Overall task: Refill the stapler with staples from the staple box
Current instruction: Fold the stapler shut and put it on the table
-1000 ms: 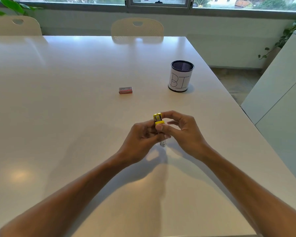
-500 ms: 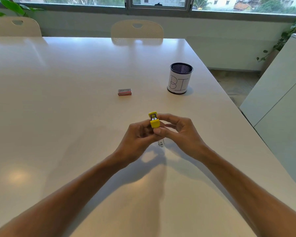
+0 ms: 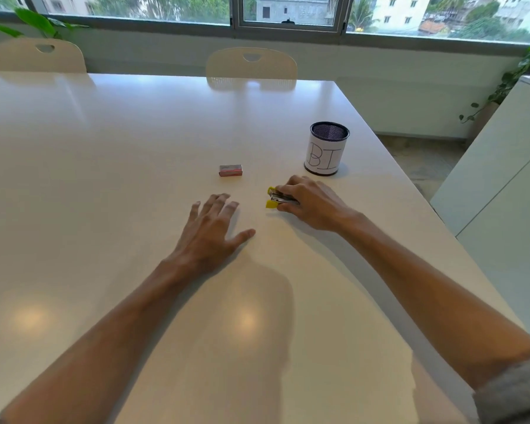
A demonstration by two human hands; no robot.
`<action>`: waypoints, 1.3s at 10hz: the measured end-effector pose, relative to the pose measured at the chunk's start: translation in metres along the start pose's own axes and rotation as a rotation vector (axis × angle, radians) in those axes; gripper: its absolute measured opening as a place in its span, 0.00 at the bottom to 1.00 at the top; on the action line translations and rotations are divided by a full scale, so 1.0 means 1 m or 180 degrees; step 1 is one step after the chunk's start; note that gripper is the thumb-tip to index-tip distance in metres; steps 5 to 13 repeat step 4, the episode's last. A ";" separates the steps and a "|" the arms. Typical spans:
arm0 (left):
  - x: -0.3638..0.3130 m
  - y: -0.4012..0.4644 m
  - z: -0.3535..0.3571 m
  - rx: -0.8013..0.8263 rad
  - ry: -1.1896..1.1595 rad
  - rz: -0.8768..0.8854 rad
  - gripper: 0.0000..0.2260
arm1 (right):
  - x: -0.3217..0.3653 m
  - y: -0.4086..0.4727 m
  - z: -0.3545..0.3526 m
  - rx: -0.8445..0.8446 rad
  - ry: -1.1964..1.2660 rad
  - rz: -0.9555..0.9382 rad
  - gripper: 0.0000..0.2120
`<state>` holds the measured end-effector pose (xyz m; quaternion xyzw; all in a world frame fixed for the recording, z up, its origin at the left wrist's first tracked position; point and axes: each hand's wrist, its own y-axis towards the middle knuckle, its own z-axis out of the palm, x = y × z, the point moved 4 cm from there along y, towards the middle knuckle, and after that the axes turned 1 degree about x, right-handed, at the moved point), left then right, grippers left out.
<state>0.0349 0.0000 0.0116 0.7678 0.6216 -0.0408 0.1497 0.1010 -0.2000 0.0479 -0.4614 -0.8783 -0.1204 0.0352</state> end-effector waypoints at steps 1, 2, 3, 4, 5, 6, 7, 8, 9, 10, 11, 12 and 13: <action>0.002 0.001 0.003 0.0063 -0.0047 -0.0027 0.33 | -0.003 0.015 0.010 0.0228 -0.0126 0.0009 0.18; 0.002 0.000 0.004 0.0166 -0.0069 -0.0054 0.36 | -0.004 0.023 0.014 0.0333 -0.0110 0.0070 0.19; 0.004 0.001 0.005 0.0207 -0.0144 -0.0094 0.37 | -0.007 0.031 0.017 0.0389 -0.0070 0.0070 0.21; 0.003 0.001 0.003 0.0212 -0.0153 -0.0138 0.37 | -0.006 0.029 0.019 0.0421 -0.0053 0.0151 0.26; 0.003 0.001 0.003 0.0212 -0.0153 -0.0138 0.37 | -0.006 0.029 0.019 0.0421 -0.0053 0.0151 0.26; 0.003 0.001 0.003 0.0212 -0.0153 -0.0138 0.37 | -0.006 0.029 0.019 0.0421 -0.0053 0.0151 0.26; 0.003 0.001 0.003 0.0212 -0.0153 -0.0138 0.37 | -0.006 0.029 0.019 0.0421 -0.0053 0.0151 0.26; 0.003 0.001 0.003 0.0212 -0.0153 -0.0138 0.37 | -0.006 0.029 0.019 0.0421 -0.0053 0.0151 0.26; 0.003 0.001 0.003 0.0212 -0.0153 -0.0138 0.37 | -0.006 0.029 0.019 0.0421 -0.0053 0.0151 0.26; 0.003 0.001 0.003 0.0212 -0.0153 -0.0138 0.37 | -0.006 0.029 0.019 0.0421 -0.0053 0.0151 0.26; 0.003 0.001 0.003 0.0212 -0.0153 -0.0138 0.37 | -0.006 0.029 0.019 0.0421 -0.0053 0.0151 0.26; 0.003 0.001 0.003 0.0212 -0.0153 -0.0138 0.37 | -0.006 0.029 0.019 0.0421 -0.0053 0.0151 0.26; 0.003 0.001 0.003 0.0212 -0.0153 -0.0138 0.37 | -0.006 0.029 0.019 0.0421 -0.0053 0.0151 0.26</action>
